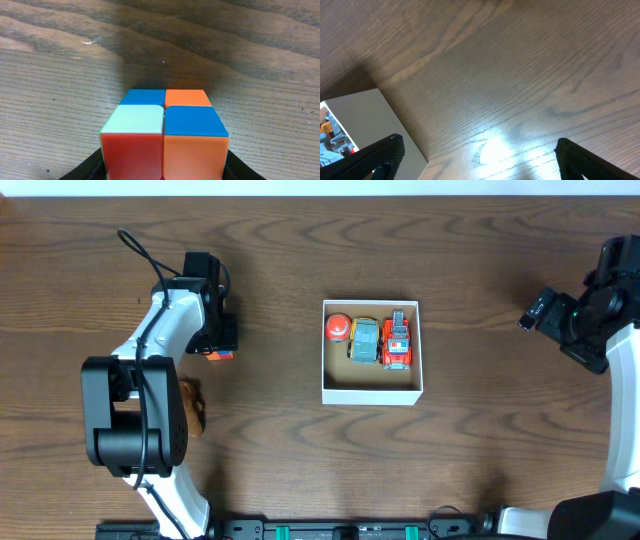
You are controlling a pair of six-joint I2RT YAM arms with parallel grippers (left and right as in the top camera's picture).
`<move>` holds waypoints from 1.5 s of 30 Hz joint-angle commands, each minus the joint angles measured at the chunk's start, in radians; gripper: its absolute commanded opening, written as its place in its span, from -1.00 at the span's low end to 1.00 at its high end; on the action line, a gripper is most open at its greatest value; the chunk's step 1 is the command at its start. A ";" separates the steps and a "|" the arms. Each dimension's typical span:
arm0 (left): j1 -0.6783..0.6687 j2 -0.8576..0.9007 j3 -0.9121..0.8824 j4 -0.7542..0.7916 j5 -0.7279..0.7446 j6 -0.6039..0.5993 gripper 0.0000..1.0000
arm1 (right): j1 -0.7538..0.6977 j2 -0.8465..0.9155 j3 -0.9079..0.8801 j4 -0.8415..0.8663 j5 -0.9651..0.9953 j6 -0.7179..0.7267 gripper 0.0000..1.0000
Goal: Pack container
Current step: 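Carry the cube with the left gripper into the box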
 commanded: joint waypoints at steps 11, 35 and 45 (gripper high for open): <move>-0.201 -0.336 0.067 -0.033 -0.008 0.010 -0.88 | -0.005 0.005 -0.006 -0.003 -0.004 -0.016 0.98; -0.830 -0.229 0.066 0.092 0.023 0.377 -0.88 | -0.005 0.005 -0.006 -0.007 -0.004 -0.019 0.97; -0.861 -0.142 0.066 0.182 0.023 0.377 -0.88 | -0.005 0.005 -0.006 -0.011 -0.004 -0.020 0.98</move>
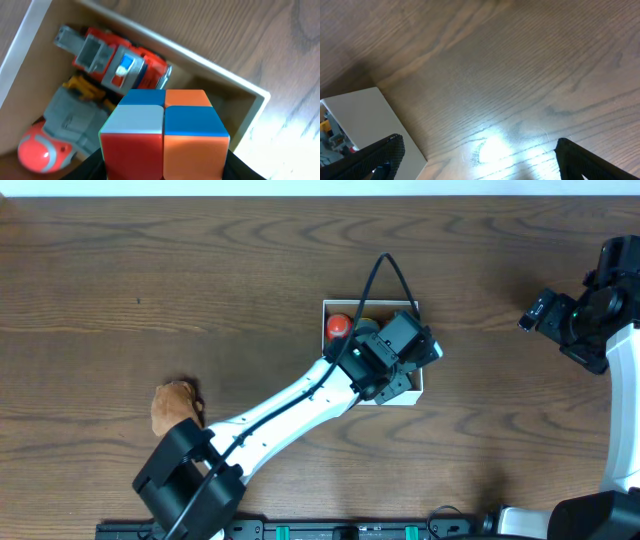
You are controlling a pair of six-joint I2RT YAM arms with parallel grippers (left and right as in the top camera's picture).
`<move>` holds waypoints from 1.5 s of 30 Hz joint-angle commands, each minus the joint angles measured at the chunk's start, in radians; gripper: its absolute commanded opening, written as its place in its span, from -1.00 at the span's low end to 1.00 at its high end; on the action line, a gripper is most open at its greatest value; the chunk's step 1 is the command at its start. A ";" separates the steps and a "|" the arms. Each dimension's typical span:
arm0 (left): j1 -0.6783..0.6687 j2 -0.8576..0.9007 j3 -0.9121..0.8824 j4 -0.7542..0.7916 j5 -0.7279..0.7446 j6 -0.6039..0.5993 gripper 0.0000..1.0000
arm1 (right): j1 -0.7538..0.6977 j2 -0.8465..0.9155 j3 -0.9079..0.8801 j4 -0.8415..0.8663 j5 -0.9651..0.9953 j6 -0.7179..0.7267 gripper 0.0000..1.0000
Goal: Pack container
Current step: 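Carry the cube with the left gripper into the box, then lower the cube into the box's front-right corner with the left gripper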
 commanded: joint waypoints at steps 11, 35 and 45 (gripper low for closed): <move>0.000 0.073 0.004 0.014 0.002 0.013 -0.88 | -0.005 0.005 -0.006 -0.005 -0.004 -0.020 0.99; 0.010 0.043 0.005 0.014 -0.003 0.012 0.37 | -0.005 0.005 -0.006 -0.003 -0.003 -0.020 0.99; 0.193 -0.029 0.005 -0.095 -0.061 -0.262 -0.27 | -0.005 0.005 -0.006 0.000 -0.003 -0.027 0.98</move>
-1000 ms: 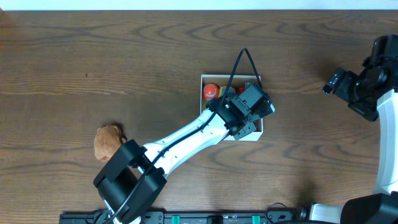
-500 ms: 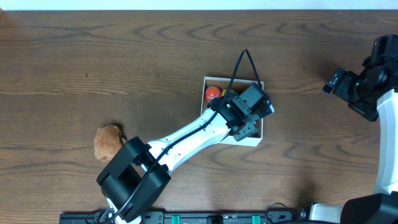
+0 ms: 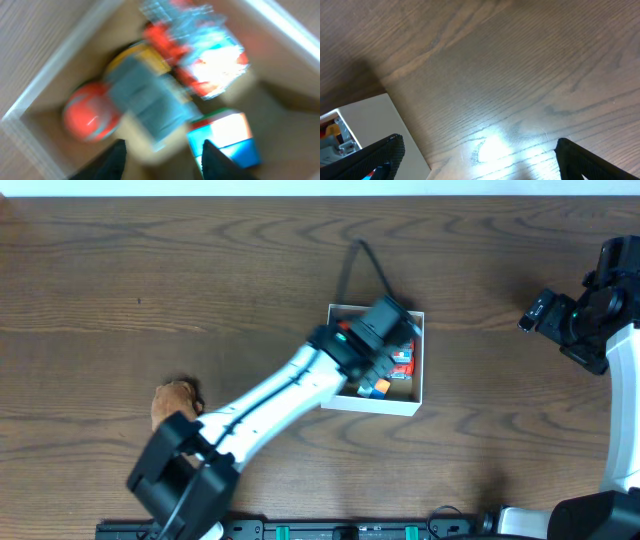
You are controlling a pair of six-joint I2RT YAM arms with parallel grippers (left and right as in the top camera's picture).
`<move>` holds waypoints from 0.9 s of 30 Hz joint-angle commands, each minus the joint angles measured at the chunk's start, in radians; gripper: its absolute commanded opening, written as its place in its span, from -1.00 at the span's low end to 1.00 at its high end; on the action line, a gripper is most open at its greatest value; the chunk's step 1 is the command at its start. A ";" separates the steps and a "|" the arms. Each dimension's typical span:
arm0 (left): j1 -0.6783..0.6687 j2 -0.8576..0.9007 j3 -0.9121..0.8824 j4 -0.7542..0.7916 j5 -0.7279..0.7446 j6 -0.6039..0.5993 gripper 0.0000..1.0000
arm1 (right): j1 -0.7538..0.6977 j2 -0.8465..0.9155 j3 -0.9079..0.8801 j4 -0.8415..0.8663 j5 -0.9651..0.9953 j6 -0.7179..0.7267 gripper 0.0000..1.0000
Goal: Pack container
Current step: 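Lower the cube into the box's front-right corner with the left gripper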
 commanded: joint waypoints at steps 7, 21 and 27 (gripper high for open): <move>0.140 0.016 0.004 -0.150 0.116 -0.248 -0.79 | -0.004 0.005 -0.006 0.003 -0.026 -0.028 0.97; 0.063 0.018 0.000 -0.193 0.174 -0.282 -0.82 | 0.091 0.027 -0.006 -0.005 -0.140 -0.135 0.90; 0.063 0.010 0.001 -0.190 0.159 -0.281 -0.81 | 0.091 0.047 -0.006 -0.014 -0.129 -0.140 0.91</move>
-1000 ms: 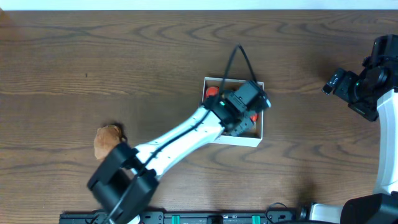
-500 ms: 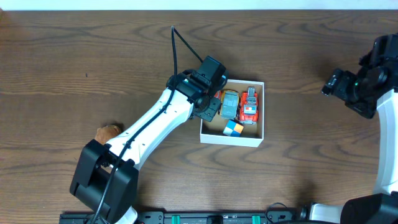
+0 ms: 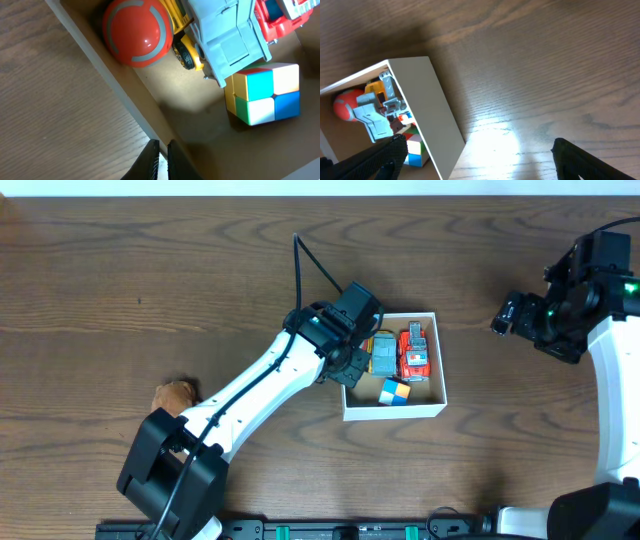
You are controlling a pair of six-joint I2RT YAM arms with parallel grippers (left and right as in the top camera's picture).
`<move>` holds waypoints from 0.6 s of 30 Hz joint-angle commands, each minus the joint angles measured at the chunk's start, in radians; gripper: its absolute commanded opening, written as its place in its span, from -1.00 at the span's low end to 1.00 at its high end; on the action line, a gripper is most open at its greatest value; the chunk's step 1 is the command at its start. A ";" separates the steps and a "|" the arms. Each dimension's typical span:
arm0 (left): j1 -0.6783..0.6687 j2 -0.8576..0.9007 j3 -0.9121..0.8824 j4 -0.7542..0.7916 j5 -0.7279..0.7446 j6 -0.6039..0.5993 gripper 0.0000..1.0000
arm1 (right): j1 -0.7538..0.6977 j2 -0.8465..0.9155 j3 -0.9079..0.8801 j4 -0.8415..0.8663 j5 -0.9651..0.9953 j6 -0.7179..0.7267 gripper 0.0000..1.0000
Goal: Pack container
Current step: 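Lower the cube into the box's front-right corner with the left gripper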
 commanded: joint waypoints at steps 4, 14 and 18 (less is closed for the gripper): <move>-0.002 -0.019 0.002 -0.011 -0.065 -0.012 -0.66 | 0.006 0.027 -0.005 -0.007 0.005 -0.027 0.92; -0.039 -0.136 0.006 -0.016 -0.087 -0.009 -0.46 | 0.010 0.064 -0.005 -0.007 0.005 -0.027 0.83; -0.093 -0.147 0.006 -0.009 -0.028 -0.010 -0.48 | 0.010 0.091 -0.005 -0.006 0.004 -0.027 0.61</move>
